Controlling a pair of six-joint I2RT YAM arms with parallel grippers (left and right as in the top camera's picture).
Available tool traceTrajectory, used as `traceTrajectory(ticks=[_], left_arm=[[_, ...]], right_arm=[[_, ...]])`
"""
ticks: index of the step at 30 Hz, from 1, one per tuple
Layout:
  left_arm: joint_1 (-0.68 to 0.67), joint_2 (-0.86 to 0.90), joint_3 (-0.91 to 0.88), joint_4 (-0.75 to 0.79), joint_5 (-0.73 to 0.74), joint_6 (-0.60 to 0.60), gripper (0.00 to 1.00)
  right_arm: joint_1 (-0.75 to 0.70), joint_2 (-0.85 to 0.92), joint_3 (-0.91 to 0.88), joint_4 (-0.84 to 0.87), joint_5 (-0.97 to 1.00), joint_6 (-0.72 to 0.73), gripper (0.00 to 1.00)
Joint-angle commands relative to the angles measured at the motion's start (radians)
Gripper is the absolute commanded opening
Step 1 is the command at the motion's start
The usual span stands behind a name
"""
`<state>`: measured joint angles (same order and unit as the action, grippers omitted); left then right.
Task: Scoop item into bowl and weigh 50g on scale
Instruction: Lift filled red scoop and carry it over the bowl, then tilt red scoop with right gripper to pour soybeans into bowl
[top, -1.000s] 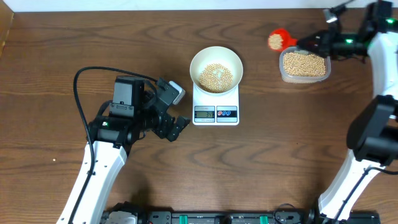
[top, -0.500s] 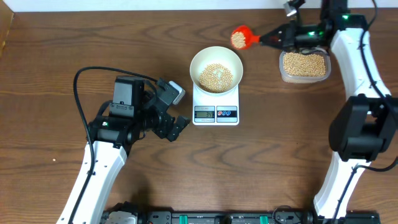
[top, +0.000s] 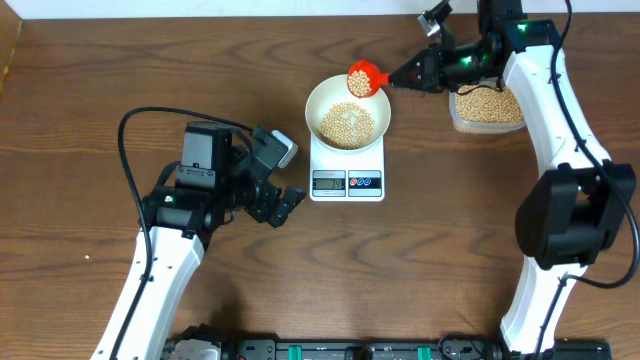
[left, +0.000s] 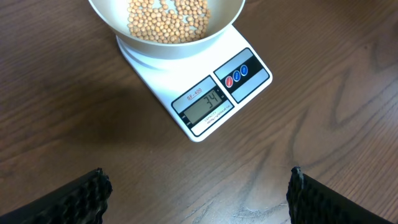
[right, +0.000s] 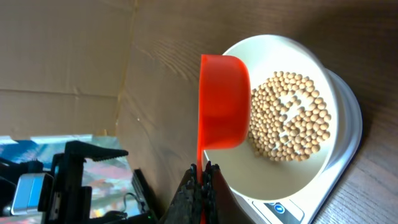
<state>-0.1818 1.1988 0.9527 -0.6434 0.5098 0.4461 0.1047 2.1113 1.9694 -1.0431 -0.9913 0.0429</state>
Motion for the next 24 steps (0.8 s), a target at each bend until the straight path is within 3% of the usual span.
traceTrajectory(ticks=[1, 24], left_arm=[[-0.003, 0.003, -0.004, 0.000, -0.006, 0.009, 0.93], [-0.003, 0.003, -0.004, 0.000, -0.006, 0.009, 0.93]], right_arm=[[0.034, -0.037, 0.013, -0.028, 0.088, -0.050, 0.01], [0.180, -0.037, 0.013, -0.039, 0.492, -0.117, 0.01]])
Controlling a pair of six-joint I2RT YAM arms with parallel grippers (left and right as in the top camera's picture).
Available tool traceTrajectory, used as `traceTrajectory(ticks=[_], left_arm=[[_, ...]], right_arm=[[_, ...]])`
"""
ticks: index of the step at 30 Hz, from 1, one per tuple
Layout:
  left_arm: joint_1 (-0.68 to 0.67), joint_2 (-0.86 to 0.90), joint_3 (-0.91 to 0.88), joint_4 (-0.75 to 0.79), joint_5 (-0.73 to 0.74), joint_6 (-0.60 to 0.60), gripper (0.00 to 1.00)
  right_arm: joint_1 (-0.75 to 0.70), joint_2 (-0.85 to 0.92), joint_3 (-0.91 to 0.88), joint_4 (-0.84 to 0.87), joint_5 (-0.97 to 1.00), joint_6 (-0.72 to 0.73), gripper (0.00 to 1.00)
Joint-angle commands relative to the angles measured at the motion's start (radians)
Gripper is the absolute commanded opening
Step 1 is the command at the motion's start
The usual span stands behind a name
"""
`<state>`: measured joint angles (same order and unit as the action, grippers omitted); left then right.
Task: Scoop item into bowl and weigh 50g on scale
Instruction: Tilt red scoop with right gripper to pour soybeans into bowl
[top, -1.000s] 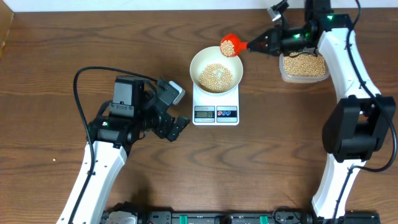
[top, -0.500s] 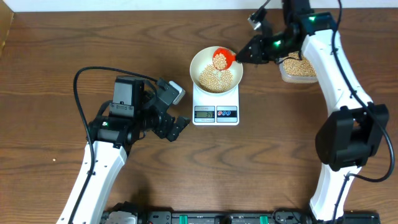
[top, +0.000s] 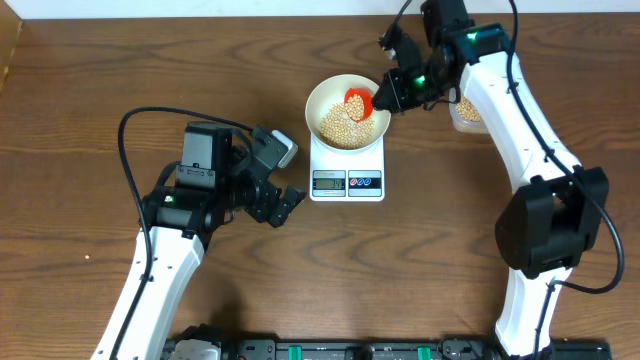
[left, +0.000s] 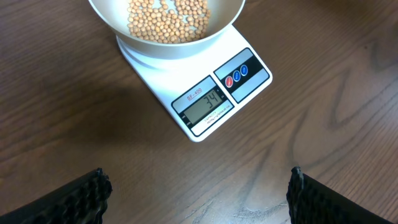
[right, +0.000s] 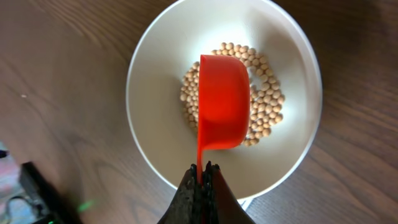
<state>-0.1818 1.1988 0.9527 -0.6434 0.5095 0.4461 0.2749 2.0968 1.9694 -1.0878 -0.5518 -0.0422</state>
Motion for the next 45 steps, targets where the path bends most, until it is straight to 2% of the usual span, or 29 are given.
traceTrajectory(ticks=[1, 16, 25, 39, 45], left_arm=[[-0.003, 0.003, -0.003, 0.000, -0.005, 0.009, 0.93], [-0.003, 0.003, -0.004, 0.000, -0.005, 0.009, 0.93], [-0.003, 0.003, -0.004, 0.000, -0.005, 0.009, 0.93], [-0.003, 0.003, -0.003, 0.000, -0.005, 0.010, 0.93], [-0.003, 0.003, -0.004, 0.000, -0.005, 0.009, 0.93]], right_arm=[[0.010, -0.022, 0.013, 0.007, 0.053, -0.040, 0.01], [0.046, -0.022, 0.013, 0.034, 0.132, -0.132, 0.01], [0.056, -0.022, 0.013, 0.041, 0.125, -0.127, 0.01], [-0.006, -0.024, 0.013, 0.041, -0.061, -0.085, 0.01], [-0.023, -0.025, 0.013, 0.040, -0.080, -0.085, 0.01]])
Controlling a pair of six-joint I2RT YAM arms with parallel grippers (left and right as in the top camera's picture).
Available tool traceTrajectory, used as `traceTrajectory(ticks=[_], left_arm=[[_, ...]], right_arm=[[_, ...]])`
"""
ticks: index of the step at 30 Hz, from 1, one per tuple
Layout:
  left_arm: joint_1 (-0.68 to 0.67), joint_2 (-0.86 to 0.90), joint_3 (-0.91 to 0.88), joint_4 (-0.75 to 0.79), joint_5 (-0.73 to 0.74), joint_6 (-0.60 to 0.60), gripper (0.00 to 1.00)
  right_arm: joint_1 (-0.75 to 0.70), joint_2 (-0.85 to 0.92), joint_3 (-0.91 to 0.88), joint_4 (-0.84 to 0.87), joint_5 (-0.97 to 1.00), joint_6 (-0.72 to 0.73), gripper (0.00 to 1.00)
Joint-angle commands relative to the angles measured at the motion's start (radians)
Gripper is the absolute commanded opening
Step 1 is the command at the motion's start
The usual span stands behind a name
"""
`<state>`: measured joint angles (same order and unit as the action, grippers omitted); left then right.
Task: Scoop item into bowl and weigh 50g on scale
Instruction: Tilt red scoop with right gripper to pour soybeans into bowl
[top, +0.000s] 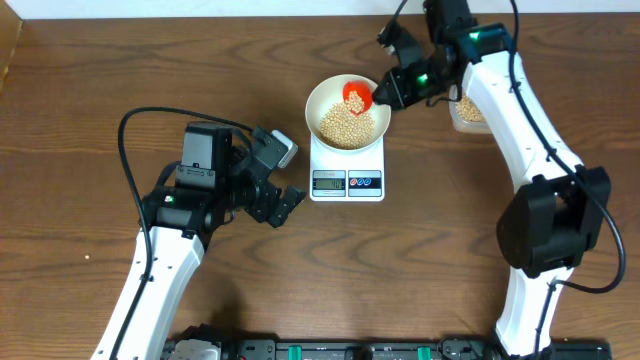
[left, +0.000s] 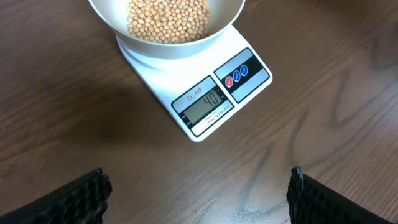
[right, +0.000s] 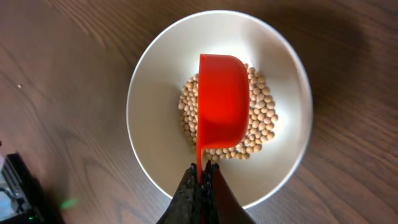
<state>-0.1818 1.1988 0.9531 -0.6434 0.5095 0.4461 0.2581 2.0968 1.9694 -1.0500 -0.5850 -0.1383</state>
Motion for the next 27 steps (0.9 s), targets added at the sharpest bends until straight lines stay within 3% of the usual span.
traceTrajectory(ticks=[1, 27], left_arm=[[-0.003, 0.003, -0.004, 0.000, -0.005, 0.009, 0.93], [-0.003, 0.003, -0.004, 0.000, -0.005, 0.009, 0.93]], right_arm=[[-0.006, -0.025, 0.013, 0.002, -0.047, 0.011, 0.01], [-0.011, -0.027, 0.013, 0.002, -0.080, 0.011, 0.01]])
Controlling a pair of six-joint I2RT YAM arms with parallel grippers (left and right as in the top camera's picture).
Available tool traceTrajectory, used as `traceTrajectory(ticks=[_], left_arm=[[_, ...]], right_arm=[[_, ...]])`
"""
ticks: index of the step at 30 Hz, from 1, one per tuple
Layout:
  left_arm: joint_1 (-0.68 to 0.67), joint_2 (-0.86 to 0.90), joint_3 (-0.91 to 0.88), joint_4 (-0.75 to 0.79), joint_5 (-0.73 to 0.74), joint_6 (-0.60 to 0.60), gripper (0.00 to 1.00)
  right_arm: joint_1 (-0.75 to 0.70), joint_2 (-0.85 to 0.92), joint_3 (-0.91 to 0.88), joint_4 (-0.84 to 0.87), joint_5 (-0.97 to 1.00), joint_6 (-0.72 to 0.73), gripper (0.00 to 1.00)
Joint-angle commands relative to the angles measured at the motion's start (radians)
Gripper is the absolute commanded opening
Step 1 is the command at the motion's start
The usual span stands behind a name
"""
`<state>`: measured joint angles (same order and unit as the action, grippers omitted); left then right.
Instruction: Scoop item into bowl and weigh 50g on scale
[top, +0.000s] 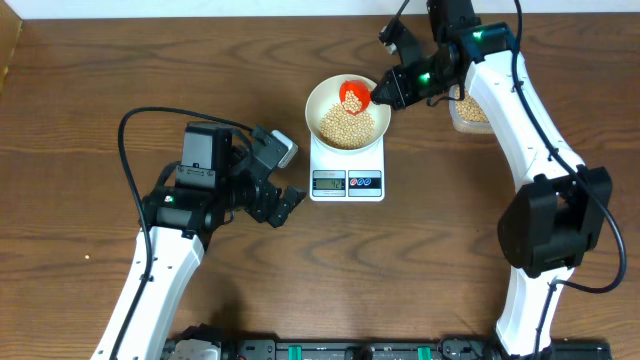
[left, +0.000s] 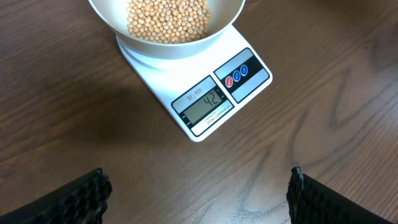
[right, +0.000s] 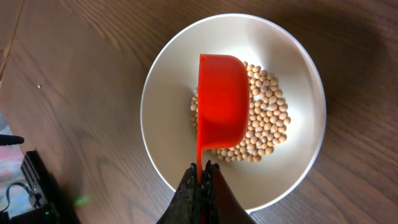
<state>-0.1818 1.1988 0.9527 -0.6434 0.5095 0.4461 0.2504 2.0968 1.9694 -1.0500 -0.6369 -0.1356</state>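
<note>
A cream bowl (top: 322, 92) of soybeans (top: 345, 125) rests on the white scale (top: 347, 182); its display (left: 204, 101) reads 42. My right gripper (right: 200, 168) is shut on the handle of a red scoop (right: 222, 99), held tipped over the bowl (right: 298, 74) above the beans (right: 268, 121). The scoop (top: 352, 93) hangs over the bowl's far rim. My left gripper (left: 196, 186) is open, low over bare table in front of the scale, holding nothing.
A clear container of soybeans (top: 470, 110) stands right of the bowl, partly hidden by my right arm. Dark wooden table (top: 450, 240) all round; a cardboard edge (top: 8, 50) at far left.
The scale reading rose from 40 to 42. The right gripper with the scoop shifted slightly, so the bowl sits a little further right in its view. Left arm unchanged.
At first the scoop was held at the bowl's far right rim and the scale read 34. Then it hung over the bowl, still 34. Later the reading was 40, and now 42, with more beans in the bowl.
</note>
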Motion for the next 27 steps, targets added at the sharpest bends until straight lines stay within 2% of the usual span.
traceTrajectory(ticks=[1, 19, 27], left_arm=[[-0.003, 0.003, -0.004, 0.000, -0.005, 0.009, 0.93], [-0.003, 0.003, -0.003, 0.000, -0.005, 0.009, 0.93], [-0.003, 0.003, -0.004, 0.000, -0.005, 0.009, 0.93]], right_arm=[[-0.003, -0.029, 0.013, 0.002, -0.028, 0.008, 0.01], [0.056, -0.066, 0.013, -0.009, 0.163, -0.016, 0.01], [0.056, -0.066, 0.013, -0.009, 0.168, -0.024, 0.01]])
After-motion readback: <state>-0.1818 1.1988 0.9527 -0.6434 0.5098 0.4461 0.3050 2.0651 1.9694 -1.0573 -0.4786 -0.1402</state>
